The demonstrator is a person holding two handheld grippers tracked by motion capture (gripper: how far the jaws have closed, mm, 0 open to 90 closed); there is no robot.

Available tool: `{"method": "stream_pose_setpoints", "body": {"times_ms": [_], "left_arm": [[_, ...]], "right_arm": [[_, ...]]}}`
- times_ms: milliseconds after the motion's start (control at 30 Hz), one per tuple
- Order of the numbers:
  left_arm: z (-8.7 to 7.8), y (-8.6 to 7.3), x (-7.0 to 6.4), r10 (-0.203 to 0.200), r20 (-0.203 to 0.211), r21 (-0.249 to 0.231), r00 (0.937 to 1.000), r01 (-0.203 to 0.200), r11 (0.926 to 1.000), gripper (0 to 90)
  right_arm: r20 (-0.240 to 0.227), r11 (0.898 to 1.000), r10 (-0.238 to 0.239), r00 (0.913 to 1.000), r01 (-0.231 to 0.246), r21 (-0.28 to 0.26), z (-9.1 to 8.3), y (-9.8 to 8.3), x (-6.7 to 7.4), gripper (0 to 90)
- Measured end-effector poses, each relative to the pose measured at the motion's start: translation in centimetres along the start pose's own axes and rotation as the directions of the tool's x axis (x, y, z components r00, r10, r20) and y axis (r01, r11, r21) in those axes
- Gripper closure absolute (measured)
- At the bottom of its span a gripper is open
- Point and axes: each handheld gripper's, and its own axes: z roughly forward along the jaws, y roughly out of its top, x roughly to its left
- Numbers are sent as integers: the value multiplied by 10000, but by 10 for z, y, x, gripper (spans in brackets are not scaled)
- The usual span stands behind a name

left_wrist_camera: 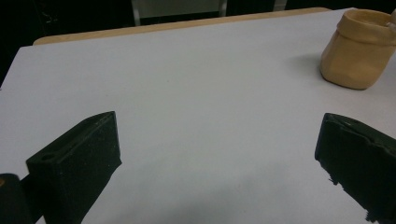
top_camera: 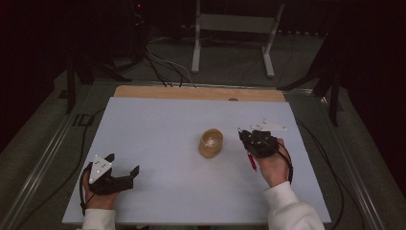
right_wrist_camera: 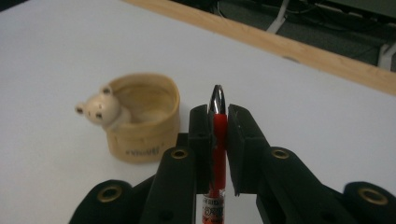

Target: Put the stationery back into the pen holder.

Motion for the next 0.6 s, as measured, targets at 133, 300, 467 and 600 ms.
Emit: {"method": "stream_pose_setpoints", "body": {"times_ms": [133, 300, 467, 600], "left_arm": [[0, 0, 0, 7, 4, 36, 10000, -7, 10000, 7], [0, 0, 0, -17, 10, 43, 10000, 17, 10000, 7], [1, 0, 1, -16, 11, 78, 10000, 16, 10000, 7], [1, 0, 1, -17, 14, 88, 10000, 16, 10000, 7]], "right_arm": [[-60, 9999, -52, 10000, 52, -103, 5, 9, 1, 816], [-146, 9998, -75, 9999, 72, -206, 13, 19, 4, 816], [-335, 9994, 80, 9994, -91, -320, 20, 29, 5, 815], [-398, 9990, 36, 9992, -54, -435, 24, 37, 8, 815]]}}
